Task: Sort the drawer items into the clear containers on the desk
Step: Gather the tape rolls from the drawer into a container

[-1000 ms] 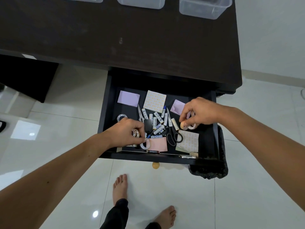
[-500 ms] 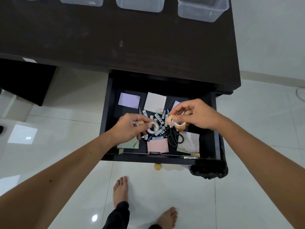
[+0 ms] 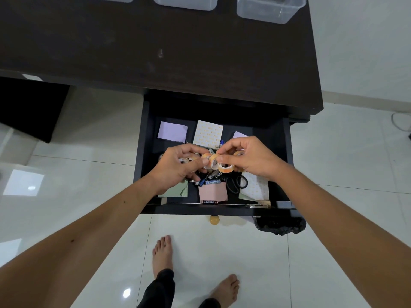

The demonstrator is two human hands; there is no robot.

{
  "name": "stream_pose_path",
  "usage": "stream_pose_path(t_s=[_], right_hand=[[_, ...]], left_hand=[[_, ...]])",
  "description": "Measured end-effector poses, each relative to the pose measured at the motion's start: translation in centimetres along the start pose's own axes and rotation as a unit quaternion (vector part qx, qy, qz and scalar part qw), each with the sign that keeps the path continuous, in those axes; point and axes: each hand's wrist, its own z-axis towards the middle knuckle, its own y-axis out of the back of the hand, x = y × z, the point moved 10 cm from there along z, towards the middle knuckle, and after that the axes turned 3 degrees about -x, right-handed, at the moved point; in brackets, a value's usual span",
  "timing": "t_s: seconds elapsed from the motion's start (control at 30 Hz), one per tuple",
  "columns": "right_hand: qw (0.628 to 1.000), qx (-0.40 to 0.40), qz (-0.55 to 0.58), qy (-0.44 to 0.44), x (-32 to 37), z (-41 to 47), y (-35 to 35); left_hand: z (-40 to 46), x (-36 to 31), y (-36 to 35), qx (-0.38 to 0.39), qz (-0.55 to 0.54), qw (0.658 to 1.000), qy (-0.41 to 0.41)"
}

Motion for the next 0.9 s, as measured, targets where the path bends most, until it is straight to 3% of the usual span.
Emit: stream_pose_path(t_s=[0.43,0.6,0.9], right_hand=[[0.997,-0.057,0.052,-0.004,0.2,-0.5,0.0],[0.998,-0.034,0.044,-0.001,0.3,-0.9,0.5],[0.987,-0.088,-0.137,0.012,-1.3,-1.7,4.8]], left_hand=[[0.9,0.8,-0.1,0.021,-0.042,0.999,-0.018],[1.1,0.7,-0.4,0.016,-0.048,0.999,-0.020],[1.8,1.3,0.5,-0.006,-0.063,0.998,-0.009]])
